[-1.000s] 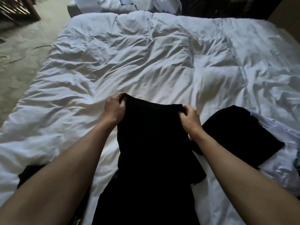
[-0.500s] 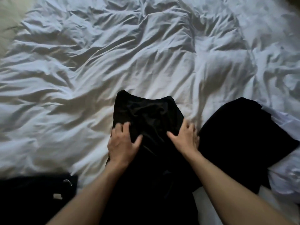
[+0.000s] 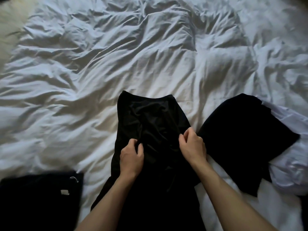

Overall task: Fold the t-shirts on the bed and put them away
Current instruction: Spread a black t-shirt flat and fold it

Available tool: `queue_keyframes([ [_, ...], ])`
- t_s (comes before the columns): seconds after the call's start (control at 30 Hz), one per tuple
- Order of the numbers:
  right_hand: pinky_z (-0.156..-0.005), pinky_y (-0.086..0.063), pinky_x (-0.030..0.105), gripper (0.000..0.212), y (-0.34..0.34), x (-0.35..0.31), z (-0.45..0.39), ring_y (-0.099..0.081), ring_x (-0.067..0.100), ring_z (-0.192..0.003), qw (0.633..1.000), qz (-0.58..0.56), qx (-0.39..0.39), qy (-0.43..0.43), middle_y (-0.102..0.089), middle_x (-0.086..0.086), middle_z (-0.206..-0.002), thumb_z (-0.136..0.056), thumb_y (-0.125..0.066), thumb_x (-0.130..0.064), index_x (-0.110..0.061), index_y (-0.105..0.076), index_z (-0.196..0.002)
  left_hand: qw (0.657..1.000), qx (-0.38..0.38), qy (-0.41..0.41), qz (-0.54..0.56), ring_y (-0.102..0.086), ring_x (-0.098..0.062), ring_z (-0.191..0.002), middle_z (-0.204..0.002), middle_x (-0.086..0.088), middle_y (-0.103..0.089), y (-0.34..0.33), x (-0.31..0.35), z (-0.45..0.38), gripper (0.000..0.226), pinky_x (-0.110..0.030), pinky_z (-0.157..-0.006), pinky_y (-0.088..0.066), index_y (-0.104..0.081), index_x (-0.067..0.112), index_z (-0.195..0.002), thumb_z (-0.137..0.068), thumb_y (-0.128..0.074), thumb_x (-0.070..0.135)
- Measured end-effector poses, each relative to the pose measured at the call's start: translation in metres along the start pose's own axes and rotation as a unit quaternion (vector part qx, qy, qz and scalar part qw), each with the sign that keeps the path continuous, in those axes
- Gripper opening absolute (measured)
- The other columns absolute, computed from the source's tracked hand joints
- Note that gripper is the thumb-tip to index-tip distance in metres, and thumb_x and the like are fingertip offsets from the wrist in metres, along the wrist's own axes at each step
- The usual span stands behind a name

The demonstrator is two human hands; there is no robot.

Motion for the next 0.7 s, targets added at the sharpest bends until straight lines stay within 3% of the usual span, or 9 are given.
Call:
queue_keyframes([
  [0.13,-0.097,-0.04,0.046,0.074,-0.013,0.022,0.002,-0.043,0.036,-0.126,0.988,0.13,-0.048,-0.068,-0.042,0.013,-0.134,-0.083,-0.061,-0.063,-0.015,-0.036,-0.133,0.983,-0.142,-0.09,0.072,-0.061,0.001,-0.073,-0.076,0.01,-0.062,-0.015,0.006,0.008,0.016,-0.015,-0.07,-0.042,-0.064,0.015,-0.111,-0.095,-0.061,0.013],
  [0.2,-0.098,-0.039,0.046,0.066,-0.017,0.039,0.008,-0.041,0.035,-0.126,0.981,0.169,-0.05,-0.087,-0.043,0.014,-0.135,-0.087,-0.059,-0.059,-0.014,-0.039,-0.13,0.978,-0.176,-0.073,0.089,-0.061,0.001,-0.076,-0.082,0.009,-0.064,-0.019,0.004,0.008,0.03,-0.015,-0.074,-0.047,-0.06,0.019,-0.124,-0.094,-0.063,0.024],
  [0.33,-0.094,-0.04,0.041,0.037,-0.016,0.051,0.008,-0.051,0.032,-0.116,0.992,0.106,-0.038,-0.049,-0.058,0.009,-0.121,-0.097,-0.05,-0.045,-0.015,-0.056,-0.118,0.994,0.049,-0.044,-0.085,-0.055,-0.032,-0.108,-0.114,-0.009,-0.061,-0.012,-0.02,-0.007,0.053,-0.045,-0.093,-0.046,-0.061,0.015,-0.129,-0.084,-0.059,0.043],
  [0.37,-0.091,-0.041,0.041,0.033,-0.012,0.047,0.007,-0.053,0.032,-0.112,0.995,0.094,-0.027,-0.029,-0.061,0.009,-0.115,-0.098,-0.05,-0.043,-0.015,-0.059,-0.113,0.99,0.068,-0.014,-0.125,-0.049,-0.035,-0.117,-0.126,-0.013,-0.055,-0.007,-0.027,-0.011,0.058,-0.047,-0.097,-0.042,-0.056,0.014,-0.135,-0.083,-0.064,0.039],
  [0.47,-0.073,-0.043,0.039,0.033,0.003,0.034,-0.003,-0.059,0.03,-0.084,0.998,-0.059,-0.018,-0.023,-0.061,0.005,-0.078,-0.096,-0.053,-0.04,-0.013,-0.054,-0.077,0.988,-0.008,0.051,-0.145,-0.038,-0.036,-0.129,-0.143,-0.014,-0.04,0.004,-0.049,-0.017,0.075,-0.048,-0.104,-0.036,-0.038,0.015,-0.149,-0.084,-0.07,0.033],
  [0.53,-0.064,-0.047,0.038,0.038,0.009,0.018,-0.006,-0.057,0.024,-0.069,0.955,-0.282,-0.043,-0.082,-0.056,0.007,-0.069,-0.094,-0.055,-0.039,-0.009,-0.05,-0.071,0.985,-0.001,0.048,-0.168,-0.039,-0.036,-0.128,-0.142,-0.014,-0.041,0.009,-0.058,-0.018,0.072,-0.049,-0.103,-0.037,-0.04,0.014,-0.147,-0.084,-0.071,0.029],
  [0.63,-0.062,-0.052,0.029,0.027,-0.001,-0.015,-0.004,-0.065,0.019,-0.073,0.801,-0.553,-0.147,-0.176,-0.068,0.015,-0.087,-0.101,-0.05,-0.024,-0.002,-0.064,-0.095,0.983,0.089,-0.079,-0.142,-0.051,-0.034,-0.114,-0.127,-0.012,-0.055,0.012,-0.053,-0.014,0.048,-0.044,-0.096,-0.042,-0.058,0.01,-0.129,-0.085,-0.069,0.025],
  [0.67,-0.067,-0.053,0.03,0.027,-0.007,-0.025,-0.002,-0.066,0.022,-0.079,0.773,-0.58,-0.181,-0.183,-0.069,0.016,-0.095,-0.102,-0.049,-0.023,-0.001,-0.064,-0.102,0.985,0.089,-0.121,-0.081,-0.057,-0.028,-0.106,-0.116,-0.008,-0.06,0.011,-0.044,-0.011,0.039,-0.037,-0.093,-0.045,-0.062,0.011,-0.122,-0.086,-0.065,0.027],
  [0.7,-0.069,-0.052,0.03,0.027,-0.012,-0.032,0.0,-0.064,0.022,-0.08,0.787,-0.553,-0.211,-0.173,-0.068,0.014,-0.094,-0.102,-0.048,-0.027,-0.004,-0.062,-0.1,0.99,0.058,-0.131,-0.004,-0.061,-0.02,-0.099,-0.107,-0.003,-0.063,0.009,-0.034,-0.007,0.034,-0.028,-0.088,-0.046,-0.064,0.012,-0.117,-0.088,-0.062,0.031],
])
Point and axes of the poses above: each hand's wrist, its own z-axis away from the middle knuckle, its own y-axis out of the back of the hand, x = y × z, the point moved 1 cm from there along -z, towards the middle knuckle
